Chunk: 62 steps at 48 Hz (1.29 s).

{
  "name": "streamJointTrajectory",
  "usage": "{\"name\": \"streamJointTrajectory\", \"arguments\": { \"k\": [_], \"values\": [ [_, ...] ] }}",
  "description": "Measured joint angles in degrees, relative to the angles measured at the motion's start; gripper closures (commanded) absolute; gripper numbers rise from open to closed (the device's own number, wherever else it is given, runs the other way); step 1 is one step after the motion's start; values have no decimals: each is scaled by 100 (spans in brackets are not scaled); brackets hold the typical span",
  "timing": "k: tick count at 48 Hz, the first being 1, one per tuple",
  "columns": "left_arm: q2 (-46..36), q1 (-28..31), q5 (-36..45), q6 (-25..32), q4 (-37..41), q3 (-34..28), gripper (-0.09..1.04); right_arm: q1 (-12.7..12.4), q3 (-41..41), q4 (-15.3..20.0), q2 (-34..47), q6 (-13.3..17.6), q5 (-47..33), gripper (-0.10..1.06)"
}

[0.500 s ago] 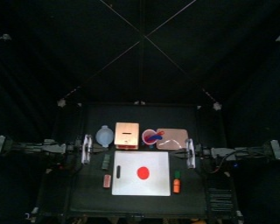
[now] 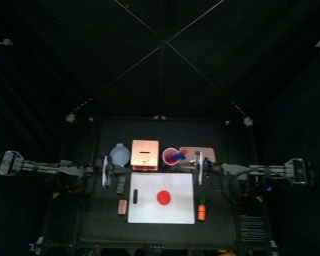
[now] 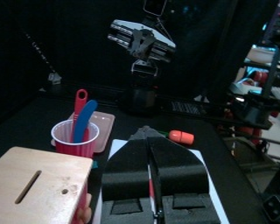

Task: Get the cutter from the drawer then cut the dough then place the extra dough in the bowl
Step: Open the drawer

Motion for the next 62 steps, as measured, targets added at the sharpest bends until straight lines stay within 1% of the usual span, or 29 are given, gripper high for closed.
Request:
{"name": "streamJointTrajectory", "arguments": {
  "k": [5,9,18,27,33,46,48,53,62],
  "values": [
    [527,-176,-686,-114,-334,79,73,-220,-466,-62,870,0,-527,102],
    [896,-290,-967,-237,-510,88,71,-369,-861,-70,1556,-9,-853,102],
    [1608,-475,-1055,-501,-782,62,71,-633,-1925,-123,3050,-9,-1028,102],
    [2259,-545,-1072,-668,-1002,-123,70,-782,-2918,-141,4254,-9,-958,102],
    [2681,-571,-1081,-677,-1213,-281,70,-861,-3305,-193,4729,-9,-747,102],
    [3243,-677,-1099,-677,-1380,-563,69,-888,-3524,-281,4939,9,-18,102],
    [3270,-668,-1099,-677,-1406,-598,67,-888,-3524,-281,4939,0,35,102],
    [3305,-703,-1046,-694,-1661,-659,55,-879,-3551,-264,4939,0,185,102],
    [3340,-791,-1002,-747,-2479,-694,22,-879,-3560,-272,4931,9,290,102]
  ]
}}
